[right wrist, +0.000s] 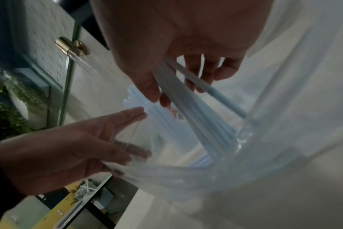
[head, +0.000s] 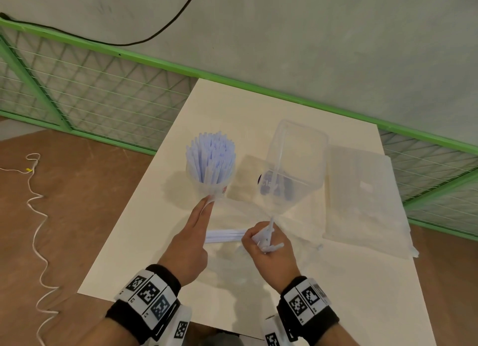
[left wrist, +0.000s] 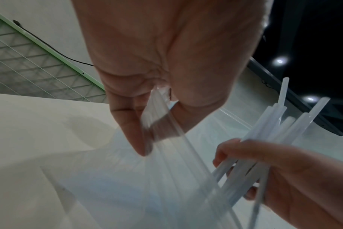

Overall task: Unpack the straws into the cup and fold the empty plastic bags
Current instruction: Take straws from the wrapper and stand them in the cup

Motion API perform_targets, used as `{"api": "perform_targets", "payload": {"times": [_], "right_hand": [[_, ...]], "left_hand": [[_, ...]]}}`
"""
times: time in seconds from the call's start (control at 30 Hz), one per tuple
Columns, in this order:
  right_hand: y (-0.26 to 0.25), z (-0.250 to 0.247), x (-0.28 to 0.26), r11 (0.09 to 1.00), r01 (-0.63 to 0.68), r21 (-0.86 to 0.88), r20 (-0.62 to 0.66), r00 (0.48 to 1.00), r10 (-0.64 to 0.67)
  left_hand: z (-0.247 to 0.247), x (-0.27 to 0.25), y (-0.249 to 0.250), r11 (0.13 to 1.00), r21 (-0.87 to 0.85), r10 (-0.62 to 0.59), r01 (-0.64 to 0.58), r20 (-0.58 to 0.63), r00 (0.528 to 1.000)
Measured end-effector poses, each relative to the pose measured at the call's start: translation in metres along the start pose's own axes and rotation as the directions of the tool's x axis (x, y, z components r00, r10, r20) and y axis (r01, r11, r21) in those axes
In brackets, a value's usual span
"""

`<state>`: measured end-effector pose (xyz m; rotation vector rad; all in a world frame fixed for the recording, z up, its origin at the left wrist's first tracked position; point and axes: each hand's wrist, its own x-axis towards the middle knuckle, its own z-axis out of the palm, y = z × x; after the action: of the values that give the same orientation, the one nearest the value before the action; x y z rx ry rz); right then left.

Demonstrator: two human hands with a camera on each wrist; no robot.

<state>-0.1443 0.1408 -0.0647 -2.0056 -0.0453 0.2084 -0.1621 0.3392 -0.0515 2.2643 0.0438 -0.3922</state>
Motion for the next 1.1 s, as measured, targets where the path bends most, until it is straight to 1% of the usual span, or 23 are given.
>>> {"api": "perform_targets", "payload": {"times": [0.07, 0.17, 0.27, 0.37, 0.43, 0.53, 0.63, 0.7, 0.77, 0.87, 1.03, 1.1], "right_hand": [[0.001, -0.001, 0.002, 0.999, 0.003, -0.046, -0.008, 1.0, -0.004], [-0.004, -0.006, 0.002, 0.997, 0.06, -0.049, -0.025, 0.998, -0.062], [-0.007, -0.008, 0.001, 0.988, 0.107, -0.11, 0.006, 0.994, -0.107], [-0.005, -0.012, 0.002, 0.981, 0.104, -0.163, 0.03, 0.995, -0.1], [-0.013, -0.017, 0.006, 0.978, 0.12, -0.168, 0.065, 0.992, -0.11], [-0.049, -0.033, 0.021, 0.978, 0.191, -0.085, 0.106, 0.978, -0.182], [-0.095, -0.051, 0.044, 0.964, 0.263, 0.049, 0.041, 0.963, -0.265], [-0.124, -0.059, 0.061, 0.945, 0.311, 0.105, -0.005, 0.95, -0.312], [-0.145, -0.059, 0.078, 0.934, 0.337, 0.122, 0.008, 0.94, -0.34], [-0.162, -0.046, 0.102, 0.939, 0.336, 0.071, 0.051, 0.939, -0.34], [-0.174, -0.03, 0.129, 0.925, 0.374, -0.066, 0.069, 0.927, -0.37], [-0.173, -0.025, 0.137, 0.921, 0.376, -0.101, 0.118, 0.924, -0.364]], "left_hand": [[-0.001, 0.0, 0.001, 1.0, 0.003, -0.005, 0.005, 0.0, 1.0], [-0.003, 0.0, 0.001, 1.0, -0.003, -0.004, 0.004, -0.001, 1.0], [-0.004, 0.0, 0.001, 1.0, -0.007, -0.005, 0.005, -0.004, 1.0], [-0.005, 0.0, 0.0, 1.0, -0.004, -0.001, 0.001, 0.0, 1.0], [-0.005, 0.0, -0.001, 1.0, -0.005, 0.002, -0.002, 0.0, 1.0], [-0.007, 0.0, -0.004, 1.0, -0.015, -0.007, 0.007, 0.003, 1.0], [-0.007, -0.002, -0.008, 1.0, -0.024, 0.001, -0.001, 0.009, 1.0], [-0.007, -0.003, -0.01, 1.0, -0.026, 0.004, -0.004, 0.014, 1.0], [-0.007, -0.003, -0.01, 1.0, -0.026, -0.009, 0.01, 0.018, 1.0], [-0.007, -0.003, -0.009, 0.999, -0.044, -0.013, 0.014, 0.02, 1.0], [-0.009, -0.003, -0.01, 0.998, -0.056, 0.016, -0.015, 0.02, 1.0], [-0.009, -0.003, -0.011, 0.999, -0.049, 0.022, -0.021, 0.014, 1.0]]}}
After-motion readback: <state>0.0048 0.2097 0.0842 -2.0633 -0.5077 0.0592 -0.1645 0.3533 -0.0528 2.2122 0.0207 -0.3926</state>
